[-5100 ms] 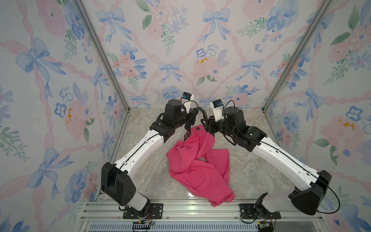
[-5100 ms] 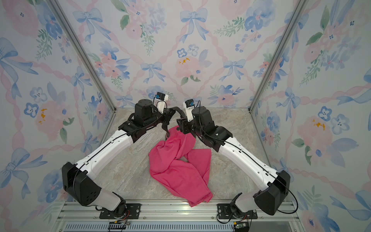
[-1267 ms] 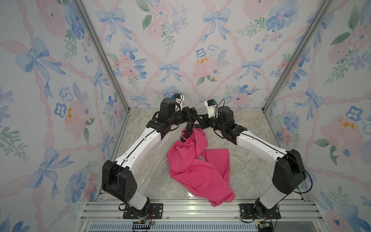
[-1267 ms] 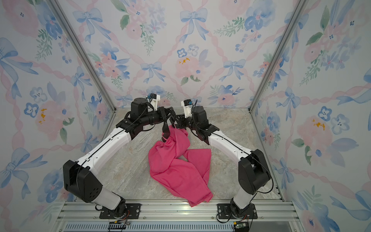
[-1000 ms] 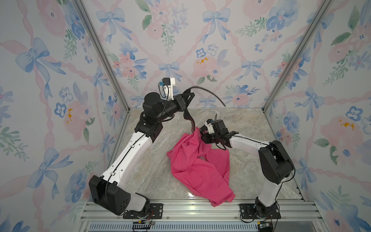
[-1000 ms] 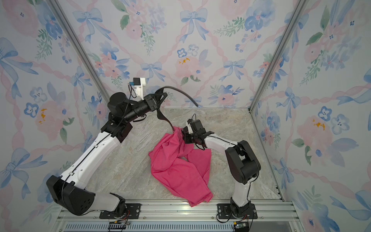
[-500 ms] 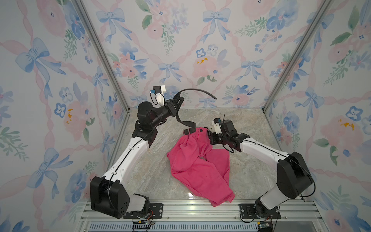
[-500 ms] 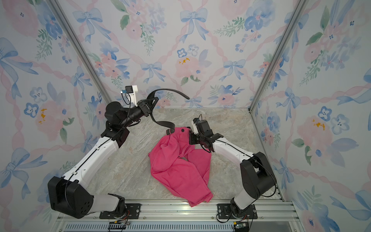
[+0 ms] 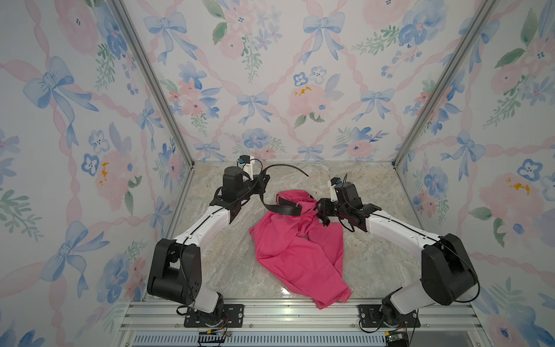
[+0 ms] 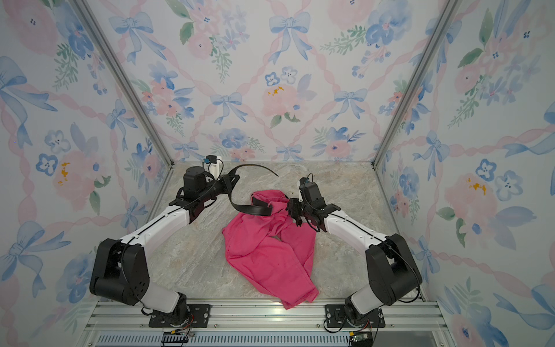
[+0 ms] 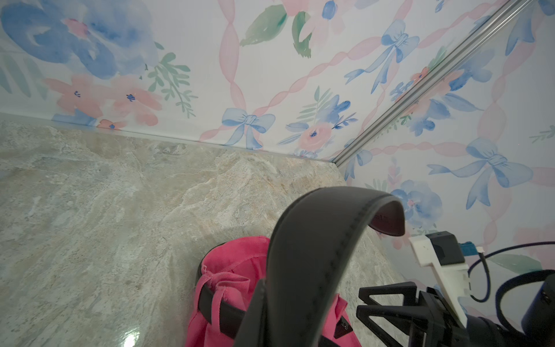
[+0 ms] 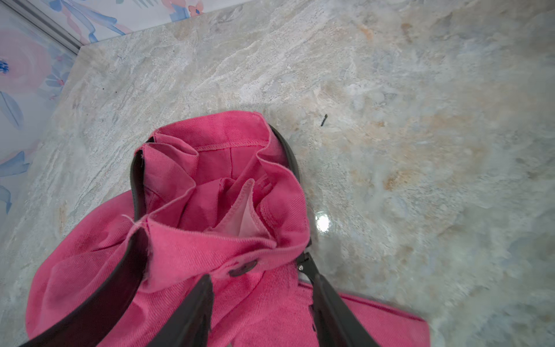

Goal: Remove the belt from the trousers

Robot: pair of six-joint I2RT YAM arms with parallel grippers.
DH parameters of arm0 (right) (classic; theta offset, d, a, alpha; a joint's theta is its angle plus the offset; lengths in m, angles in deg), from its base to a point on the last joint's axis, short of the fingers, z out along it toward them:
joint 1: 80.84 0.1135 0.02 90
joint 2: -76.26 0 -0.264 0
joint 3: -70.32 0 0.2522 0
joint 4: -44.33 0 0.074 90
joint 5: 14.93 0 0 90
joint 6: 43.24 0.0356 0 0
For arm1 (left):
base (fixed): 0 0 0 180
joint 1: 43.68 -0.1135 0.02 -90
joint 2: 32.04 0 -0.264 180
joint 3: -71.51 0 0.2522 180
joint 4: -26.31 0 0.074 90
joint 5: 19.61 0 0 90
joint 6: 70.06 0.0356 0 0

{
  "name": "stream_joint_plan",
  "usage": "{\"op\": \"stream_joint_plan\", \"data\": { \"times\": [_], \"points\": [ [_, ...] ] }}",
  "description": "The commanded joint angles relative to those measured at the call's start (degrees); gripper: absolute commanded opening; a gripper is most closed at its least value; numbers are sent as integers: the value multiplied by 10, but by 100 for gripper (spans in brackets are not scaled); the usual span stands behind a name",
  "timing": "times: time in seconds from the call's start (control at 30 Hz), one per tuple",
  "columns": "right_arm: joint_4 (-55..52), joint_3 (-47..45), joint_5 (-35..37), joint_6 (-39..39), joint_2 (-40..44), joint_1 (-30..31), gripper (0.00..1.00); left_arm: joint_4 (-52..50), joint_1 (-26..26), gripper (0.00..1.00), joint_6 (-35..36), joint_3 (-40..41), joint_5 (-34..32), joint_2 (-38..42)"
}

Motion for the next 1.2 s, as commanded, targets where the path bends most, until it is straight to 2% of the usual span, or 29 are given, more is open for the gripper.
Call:
{"op": "stream_joint_plan", "data": {
  "times": [0.0,0.1,0.23,0.47,0.57,0.67,0.73,0.83,0.9,1.07,1.17],
  "points": [
    [-35,-24,27,2,-2,-16,56,-8,-8,0,31,11,-19,-13],
    [-22,-60,-5,7,10,-40,56,-10,-11,0,33,19,-23,-20],
    [-14,-67,-46,-10,-4,-40,56,-10,-11,0,35,20,-29,-32],
    [-26,9,-100,-25,-109,-37,55,-12,-12,3,32,20,-27,-45],
    [-65,57,-112,-32,-150,-27,47,-17,-18,6,32,20,-33,-47],
    [-121,93,-81,-58,-169,-13,15,-26,-36,11,21,23,-37,-54],
    [-159,113,-45,-80,-160,-4,2,-33,-54,19,13,31,-40,-57],
    [-218,156,35,-126,-129,15,0,-38,-78,40,4,49,-29,-43],
    [-246,189,73,-154,-109,27,0,-42,-78,50,19,59,-30,-12],
    [-266,263,126,-224,-65,65,0,-44,-54,54,82,69,-29,98],
    [-267,298,123,-247,-38,81,0,-44,-5,57,165,70,-14,146]
  ]
}}
